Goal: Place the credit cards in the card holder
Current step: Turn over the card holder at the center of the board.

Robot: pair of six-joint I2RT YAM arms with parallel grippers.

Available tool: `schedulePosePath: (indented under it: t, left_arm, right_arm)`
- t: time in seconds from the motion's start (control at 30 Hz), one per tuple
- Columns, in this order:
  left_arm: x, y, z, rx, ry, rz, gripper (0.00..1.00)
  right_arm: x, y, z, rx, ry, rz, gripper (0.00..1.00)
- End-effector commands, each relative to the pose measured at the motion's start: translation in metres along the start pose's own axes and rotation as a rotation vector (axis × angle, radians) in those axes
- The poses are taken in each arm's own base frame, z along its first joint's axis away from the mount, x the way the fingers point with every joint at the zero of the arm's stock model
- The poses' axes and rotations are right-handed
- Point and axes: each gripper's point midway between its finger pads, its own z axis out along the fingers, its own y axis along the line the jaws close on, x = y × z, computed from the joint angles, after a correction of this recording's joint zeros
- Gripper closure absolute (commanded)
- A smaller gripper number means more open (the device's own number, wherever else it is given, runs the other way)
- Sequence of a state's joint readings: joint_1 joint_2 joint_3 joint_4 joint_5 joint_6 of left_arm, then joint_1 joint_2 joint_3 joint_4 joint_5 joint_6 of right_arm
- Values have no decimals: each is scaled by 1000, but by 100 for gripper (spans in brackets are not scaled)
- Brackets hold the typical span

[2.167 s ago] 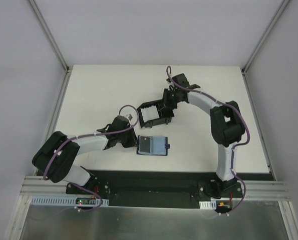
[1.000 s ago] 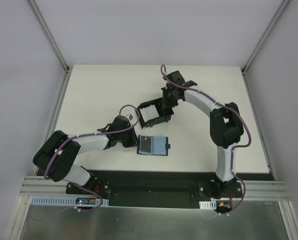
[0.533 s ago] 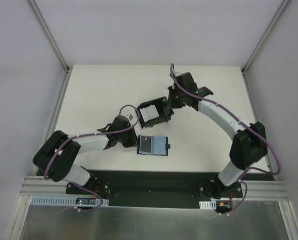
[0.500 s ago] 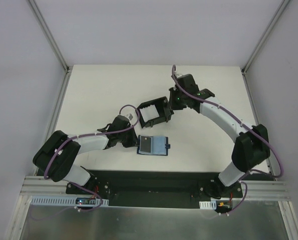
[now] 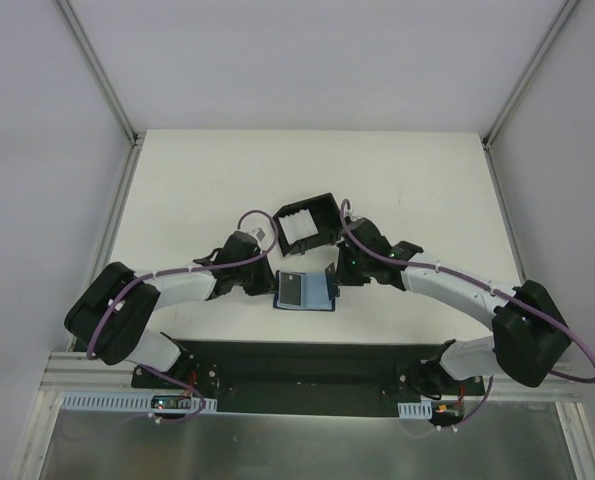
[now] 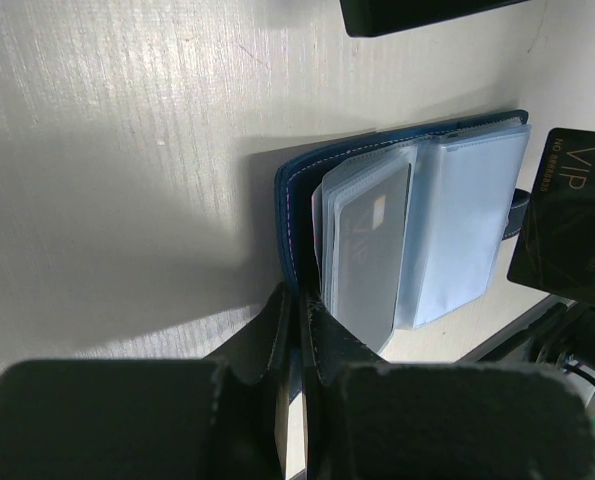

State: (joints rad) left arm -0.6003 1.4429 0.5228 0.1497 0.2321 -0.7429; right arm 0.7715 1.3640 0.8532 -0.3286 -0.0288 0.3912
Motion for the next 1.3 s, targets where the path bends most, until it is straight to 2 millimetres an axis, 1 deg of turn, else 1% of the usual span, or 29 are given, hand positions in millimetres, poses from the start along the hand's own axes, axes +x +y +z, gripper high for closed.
schedulePosePath:
  t: [0.0,0.13,0.27,0.33,0.5,0.67,0.8,0.97,1.03,1.13,1.27]
  left_arm:
    - [34,46,-4,-155,101,-5,100]
    - [34,46,-4,-157,101,-3,100]
    - [35,47,-4,-157,103,-4,100]
    - [35,47,-4,-158,102,-4,100]
    - [34,46,-4,-157,102,-2,100]
    - [34,46,-3,-156,105,-2,100]
    - [34,46,-3,-157,104,-1,100]
    - [34,46,-3,-155,105,-1,100]
    - [34,46,-3,-158,105,-1,100]
    - [34,46,-3,-156,106,0,100]
    - [34,46,-3,-157,107,-1,100]
  right_arm:
    - [-12,8,1,-1,-91,64,100]
    - [-6,6,7,16,-76,63,100]
    - [-4,3,11,41,-86,65,100]
    - [-3,-1,11,67,-96,66,100]
    - [-3,-4,6,82,-111,59,100]
    - [3,-4,11,75,-86,59,100]
    - [8,-7,17,91,-69,65,100]
    - [11,-13,18,129,-49,67,100]
    - [10,-13,17,124,-50,62,100]
    - [7,-6,12,95,-60,55,100]
    - [-2,2,3,53,-96,61,100]
